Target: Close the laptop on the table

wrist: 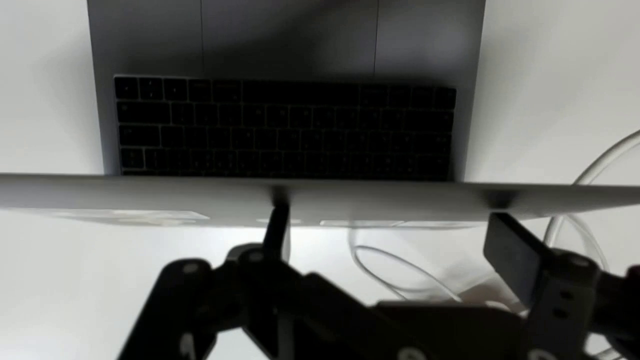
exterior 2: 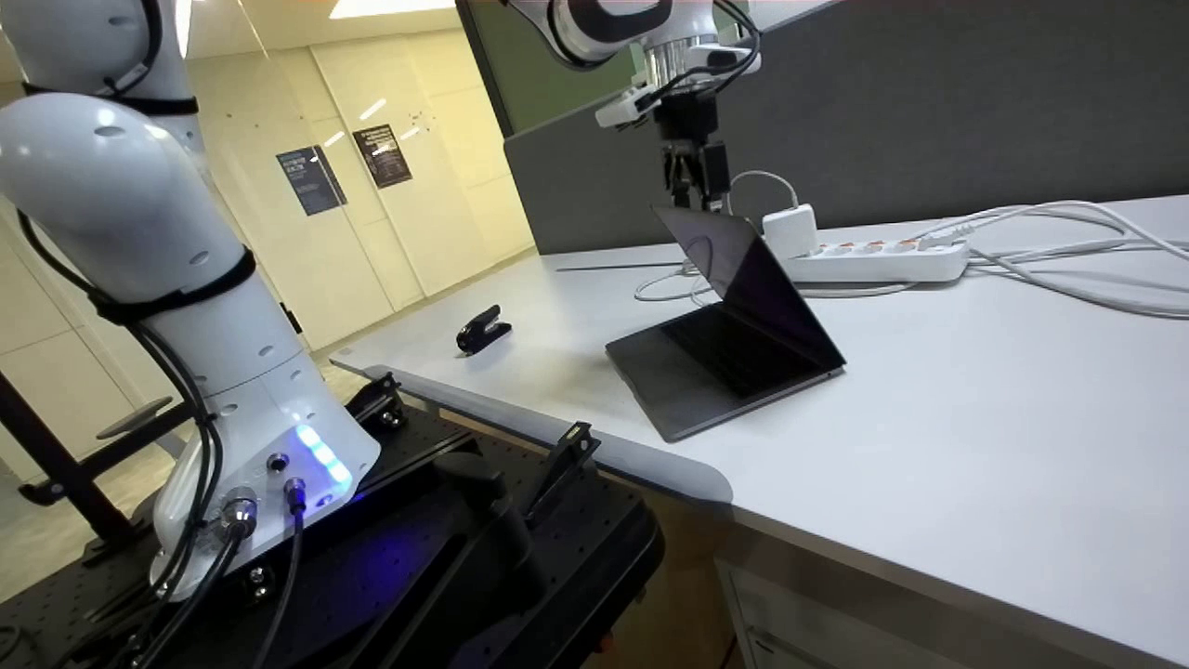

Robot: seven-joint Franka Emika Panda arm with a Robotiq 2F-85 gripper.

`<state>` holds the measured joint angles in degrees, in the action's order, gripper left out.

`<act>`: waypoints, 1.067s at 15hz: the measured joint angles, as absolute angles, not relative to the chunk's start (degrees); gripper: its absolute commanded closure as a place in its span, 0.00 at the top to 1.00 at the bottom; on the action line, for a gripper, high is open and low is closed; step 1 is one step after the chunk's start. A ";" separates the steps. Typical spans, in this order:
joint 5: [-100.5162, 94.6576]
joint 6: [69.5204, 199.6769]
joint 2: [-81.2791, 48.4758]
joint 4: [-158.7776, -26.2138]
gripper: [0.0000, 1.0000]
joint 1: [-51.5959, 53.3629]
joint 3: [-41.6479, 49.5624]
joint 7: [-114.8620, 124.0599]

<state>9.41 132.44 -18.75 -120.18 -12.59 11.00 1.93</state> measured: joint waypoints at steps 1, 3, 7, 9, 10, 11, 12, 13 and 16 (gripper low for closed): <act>9.07 132.27 -18.24 -121.46 1.00 -12.18 11.01 3.13; 8.69 131.93 -17.30 -123.88 1.00 -11.44 11.03 5.38; 7.95 132.01 -16.07 -128.46 1.00 -10.42 11.03 8.24; 7.97 133.20 -15.93 -130.76 1.00 -10.13 11.00 8.51; 8.01 134.50 -15.93 -132.06 1.00 -10.05 10.96 8.51; 8.10 136.28 -15.94 -133.45 1.00 -9.99 10.93 8.51; 8.30 138.35 -15.95 -134.93 1.00 -9.98 10.88 8.48; 8.87 140.32 -15.97 -136.37 1.00 -9.98 10.83 8.38; 10.68 146.38 -16.15 -140.30 1.00 -10.09 10.79 7.73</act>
